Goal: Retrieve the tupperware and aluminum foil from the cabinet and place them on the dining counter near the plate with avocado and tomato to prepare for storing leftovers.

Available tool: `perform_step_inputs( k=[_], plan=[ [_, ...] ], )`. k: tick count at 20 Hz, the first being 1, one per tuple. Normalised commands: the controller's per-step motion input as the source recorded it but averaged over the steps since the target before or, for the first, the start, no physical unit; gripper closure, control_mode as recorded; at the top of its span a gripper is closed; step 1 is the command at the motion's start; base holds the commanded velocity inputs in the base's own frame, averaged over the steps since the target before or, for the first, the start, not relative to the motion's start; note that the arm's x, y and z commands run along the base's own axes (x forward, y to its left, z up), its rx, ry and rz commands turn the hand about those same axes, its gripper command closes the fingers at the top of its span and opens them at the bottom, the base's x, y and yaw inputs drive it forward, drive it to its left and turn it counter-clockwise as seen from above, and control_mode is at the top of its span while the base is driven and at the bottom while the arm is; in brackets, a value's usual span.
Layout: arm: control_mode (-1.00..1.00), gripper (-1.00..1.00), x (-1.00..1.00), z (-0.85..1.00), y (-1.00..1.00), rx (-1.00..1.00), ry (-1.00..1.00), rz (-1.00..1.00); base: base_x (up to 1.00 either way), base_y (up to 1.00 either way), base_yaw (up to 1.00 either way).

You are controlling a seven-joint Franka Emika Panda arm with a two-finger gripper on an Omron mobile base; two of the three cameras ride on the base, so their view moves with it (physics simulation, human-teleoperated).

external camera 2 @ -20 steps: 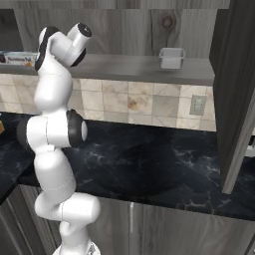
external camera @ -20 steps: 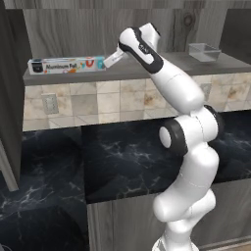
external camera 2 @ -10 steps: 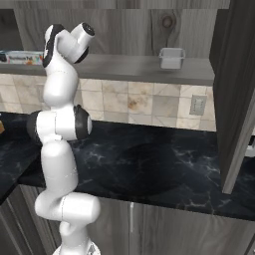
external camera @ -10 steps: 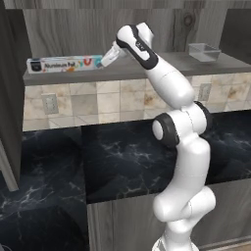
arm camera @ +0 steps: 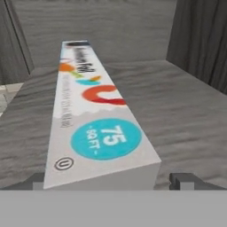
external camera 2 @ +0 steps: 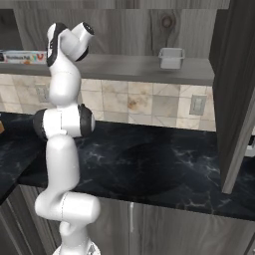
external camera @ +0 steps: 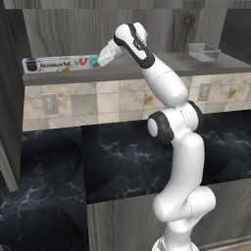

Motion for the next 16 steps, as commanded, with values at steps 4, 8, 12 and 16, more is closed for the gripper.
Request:
perform_step_inputs(
  k=[4, 8, 12, 16],
  plan=[
    [-1.00, 1.00, 0.05, -0.17, 0.40, -0.01, 0.00, 0.09, 0.00, 0.00, 0.00],
    [-1.00, 1.00, -0.01, -0.09, 0.12, -0.02, -0.05, 0.01, 0.00, 0.00, 0.00],
    [-1.00, 1.00, -0.08, -0.17, 0.00, 0.00, -0.15, -0.01, 0.00, 0.00, 0.00],
    [-1.00, 1.00, -0.21, -0.18, 0.00, 0.00, -0.17, -0.05, 0.00, 0.00, 0.00]
  ],
)
